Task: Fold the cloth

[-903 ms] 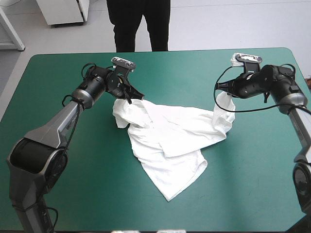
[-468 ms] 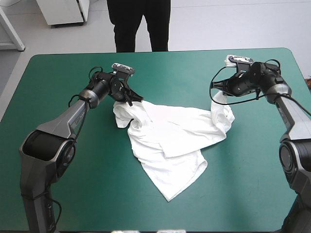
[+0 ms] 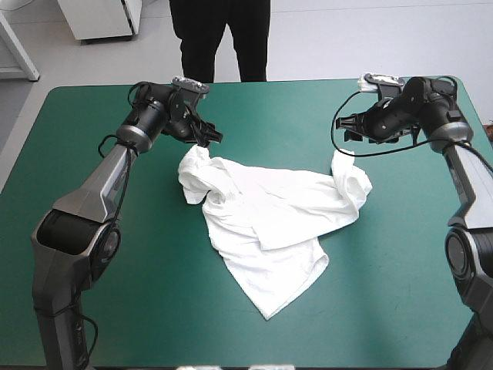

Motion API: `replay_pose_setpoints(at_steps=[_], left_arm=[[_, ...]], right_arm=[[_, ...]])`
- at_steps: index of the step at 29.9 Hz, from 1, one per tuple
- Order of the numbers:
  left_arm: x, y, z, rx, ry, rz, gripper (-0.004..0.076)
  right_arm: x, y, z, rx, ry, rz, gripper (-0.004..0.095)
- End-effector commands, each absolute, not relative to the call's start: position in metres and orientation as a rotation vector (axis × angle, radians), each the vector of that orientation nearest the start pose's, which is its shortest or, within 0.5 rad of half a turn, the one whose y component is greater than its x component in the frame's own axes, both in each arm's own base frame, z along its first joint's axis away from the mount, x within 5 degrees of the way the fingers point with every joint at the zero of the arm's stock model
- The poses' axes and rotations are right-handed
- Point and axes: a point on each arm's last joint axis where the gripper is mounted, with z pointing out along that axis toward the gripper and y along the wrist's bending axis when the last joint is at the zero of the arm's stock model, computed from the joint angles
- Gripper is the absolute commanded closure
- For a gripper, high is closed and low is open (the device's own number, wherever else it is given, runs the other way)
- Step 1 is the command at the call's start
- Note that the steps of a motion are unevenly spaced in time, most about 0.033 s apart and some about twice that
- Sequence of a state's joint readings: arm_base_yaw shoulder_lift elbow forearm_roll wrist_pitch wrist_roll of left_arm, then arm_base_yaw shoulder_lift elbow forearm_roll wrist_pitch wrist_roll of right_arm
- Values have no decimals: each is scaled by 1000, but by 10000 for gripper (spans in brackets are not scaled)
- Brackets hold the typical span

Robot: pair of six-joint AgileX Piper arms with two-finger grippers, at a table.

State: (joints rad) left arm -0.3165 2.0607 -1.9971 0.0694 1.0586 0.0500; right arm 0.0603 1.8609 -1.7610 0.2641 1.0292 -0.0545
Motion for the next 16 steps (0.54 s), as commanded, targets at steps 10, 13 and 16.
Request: replay_pose_setpoints(at_steps=[10,13,16], left_arm=[[401,-120,391,362,2532,23,253],[399,-117,387,359,2551,32,252],[402,-109,373,296,2610,18,252]], right_arm=[[328,43,426,-65,2493,382,413],[314,42,425,-66,2508,382,413],[305,42,420,-63,2533,384,413]])
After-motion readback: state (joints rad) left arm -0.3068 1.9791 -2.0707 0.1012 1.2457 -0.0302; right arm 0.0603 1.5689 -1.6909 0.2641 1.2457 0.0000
